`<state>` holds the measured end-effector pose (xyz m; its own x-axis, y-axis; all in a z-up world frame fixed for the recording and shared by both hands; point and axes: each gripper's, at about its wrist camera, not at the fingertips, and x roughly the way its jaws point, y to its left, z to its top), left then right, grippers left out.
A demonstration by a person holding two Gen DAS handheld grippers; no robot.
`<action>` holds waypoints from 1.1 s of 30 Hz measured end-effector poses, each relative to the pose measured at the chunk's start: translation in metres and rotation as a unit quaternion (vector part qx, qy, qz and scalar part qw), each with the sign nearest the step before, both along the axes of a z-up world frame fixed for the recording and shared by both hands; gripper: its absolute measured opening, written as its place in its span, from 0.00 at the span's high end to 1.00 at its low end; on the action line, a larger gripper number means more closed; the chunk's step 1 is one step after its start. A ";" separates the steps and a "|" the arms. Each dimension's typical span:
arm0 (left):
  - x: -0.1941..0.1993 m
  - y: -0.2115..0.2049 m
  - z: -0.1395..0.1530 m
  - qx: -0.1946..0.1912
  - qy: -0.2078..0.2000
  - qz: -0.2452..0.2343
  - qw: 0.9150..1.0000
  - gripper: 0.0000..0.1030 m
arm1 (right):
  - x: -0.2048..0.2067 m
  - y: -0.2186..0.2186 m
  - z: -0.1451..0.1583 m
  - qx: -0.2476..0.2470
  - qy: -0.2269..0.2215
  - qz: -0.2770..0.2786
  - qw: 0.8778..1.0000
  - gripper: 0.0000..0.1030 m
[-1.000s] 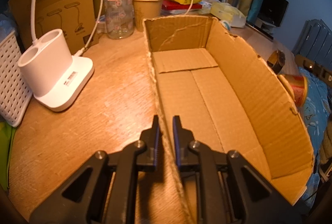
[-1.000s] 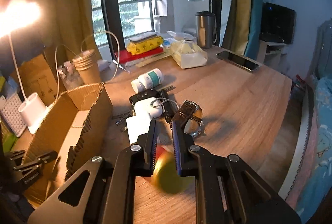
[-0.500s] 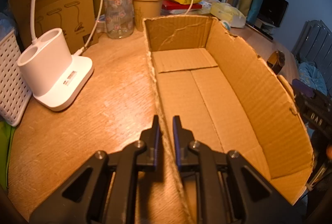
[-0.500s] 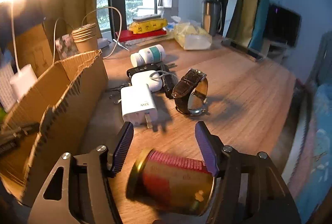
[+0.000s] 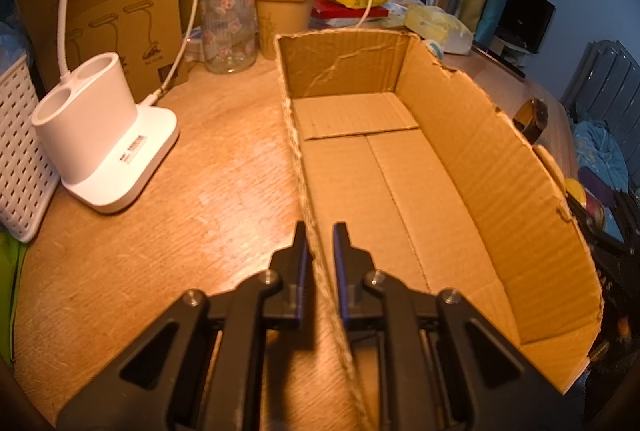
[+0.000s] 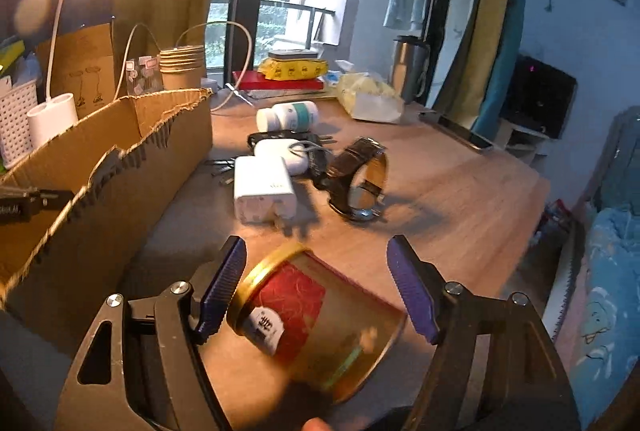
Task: Organize rigid objects
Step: 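Lift the milk can with the right gripper and lower it into the box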
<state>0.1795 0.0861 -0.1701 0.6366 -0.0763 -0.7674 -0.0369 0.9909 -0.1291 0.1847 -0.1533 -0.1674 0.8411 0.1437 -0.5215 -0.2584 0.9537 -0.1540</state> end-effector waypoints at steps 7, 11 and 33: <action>0.000 0.001 0.000 0.000 0.000 0.000 1.000 0.87 | 0.005 -0.007 -0.022 0.013 0.016 -0.014 1.000 0.18; 0.000 0.001 0.000 -0.001 0.000 -0.001 1.000 0.87 | 0.007 -0.007 -0.028 0.023 0.024 -0.016 0.999 0.18; 0.001 0.001 0.000 -0.002 0.000 -0.001 1.000 0.87 | -0.001 0.000 0.012 0.063 0.008 0.031 0.998 0.23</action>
